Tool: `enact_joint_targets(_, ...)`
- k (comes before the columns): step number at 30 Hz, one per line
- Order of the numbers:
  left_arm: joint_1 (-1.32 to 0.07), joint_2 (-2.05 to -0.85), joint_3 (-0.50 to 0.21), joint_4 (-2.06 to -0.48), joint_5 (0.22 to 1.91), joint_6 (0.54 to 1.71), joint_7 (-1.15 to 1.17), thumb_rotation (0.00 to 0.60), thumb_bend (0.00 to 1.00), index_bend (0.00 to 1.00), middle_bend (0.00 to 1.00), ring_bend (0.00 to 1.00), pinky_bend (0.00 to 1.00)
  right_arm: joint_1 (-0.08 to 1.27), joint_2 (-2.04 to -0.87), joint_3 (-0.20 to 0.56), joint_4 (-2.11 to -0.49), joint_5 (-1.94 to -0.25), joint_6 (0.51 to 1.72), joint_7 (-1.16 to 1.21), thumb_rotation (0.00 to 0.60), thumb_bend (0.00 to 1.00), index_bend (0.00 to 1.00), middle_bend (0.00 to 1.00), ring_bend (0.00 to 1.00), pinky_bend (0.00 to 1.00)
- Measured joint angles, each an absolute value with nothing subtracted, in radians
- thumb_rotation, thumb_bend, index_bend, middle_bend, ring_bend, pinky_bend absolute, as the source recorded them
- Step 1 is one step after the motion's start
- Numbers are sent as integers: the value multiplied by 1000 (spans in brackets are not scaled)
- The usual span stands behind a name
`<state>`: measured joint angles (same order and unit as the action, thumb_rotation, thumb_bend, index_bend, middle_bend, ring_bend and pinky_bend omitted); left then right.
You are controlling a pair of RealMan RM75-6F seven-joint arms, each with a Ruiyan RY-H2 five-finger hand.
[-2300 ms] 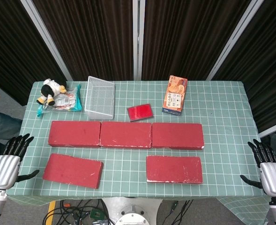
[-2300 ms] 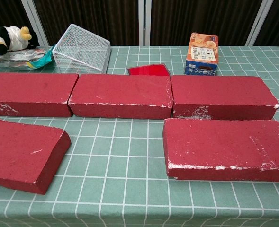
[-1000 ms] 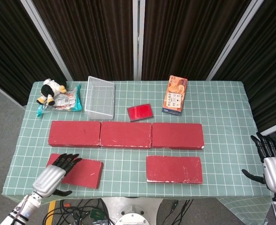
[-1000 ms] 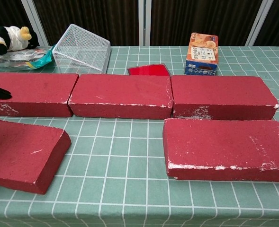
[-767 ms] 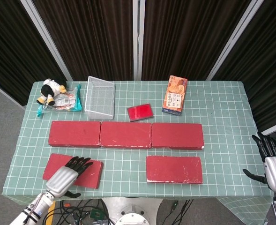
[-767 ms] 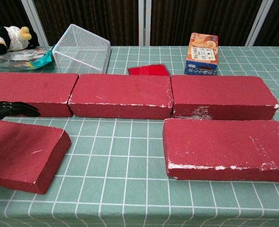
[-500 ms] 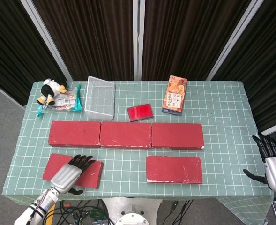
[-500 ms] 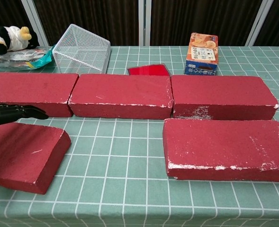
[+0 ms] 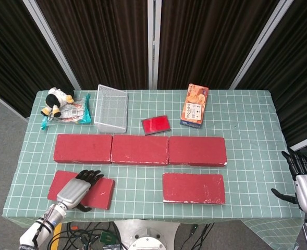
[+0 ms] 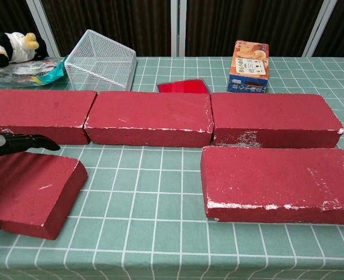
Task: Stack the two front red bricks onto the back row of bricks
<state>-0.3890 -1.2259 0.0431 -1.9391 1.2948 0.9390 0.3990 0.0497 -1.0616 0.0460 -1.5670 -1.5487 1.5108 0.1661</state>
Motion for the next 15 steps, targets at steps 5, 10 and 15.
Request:
enact_joint_targets(5,-401,-1232,45,-1924,1272,936,398,600,13,51,12,0,0,49,-1064,44,-1563,-1550,1511,167,600,0,0,0,0,0)
enact_joint_targets(10,-411,-1238,46,-1912,1256,942,397,600,31,54,49,0,0,49,-1064,46,-1563,-1548,1513,168,600,0,0,0,0,0)
enact_joint_targets(15,-420,-1242,51,-1909,1242,945,402,600,83,70,115,0,0,49,-1067,45,-1560,-1548,1512,169,600,0,0,0,0,0)
